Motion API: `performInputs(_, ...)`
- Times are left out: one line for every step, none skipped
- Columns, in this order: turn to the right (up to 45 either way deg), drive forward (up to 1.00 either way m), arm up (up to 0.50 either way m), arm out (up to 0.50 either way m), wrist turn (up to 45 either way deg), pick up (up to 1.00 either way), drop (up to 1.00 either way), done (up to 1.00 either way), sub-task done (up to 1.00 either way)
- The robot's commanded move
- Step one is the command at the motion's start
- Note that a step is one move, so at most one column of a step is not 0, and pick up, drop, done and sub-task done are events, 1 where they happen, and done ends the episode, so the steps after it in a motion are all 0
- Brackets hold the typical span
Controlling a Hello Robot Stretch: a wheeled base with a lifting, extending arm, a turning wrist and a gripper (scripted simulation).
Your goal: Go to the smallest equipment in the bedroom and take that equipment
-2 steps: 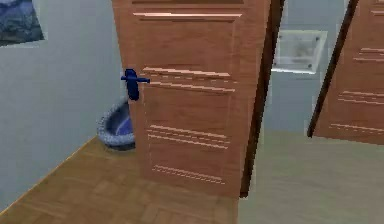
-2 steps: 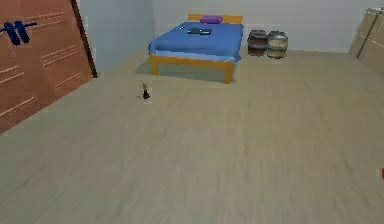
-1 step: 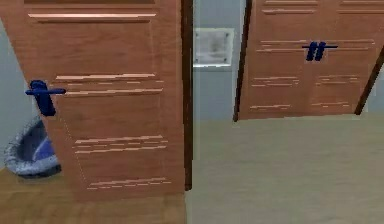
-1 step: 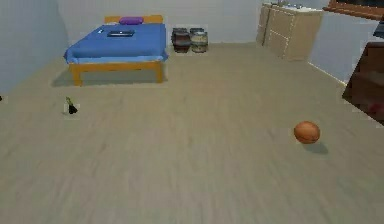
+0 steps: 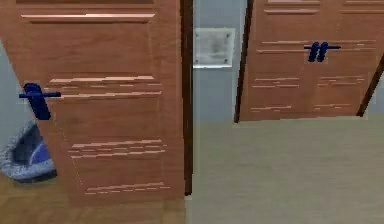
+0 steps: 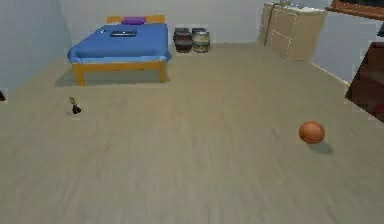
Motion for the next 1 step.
performInputs(45.0,0.00,0.00,0.00,0.0,0.00,0.00,0.00,0.00)
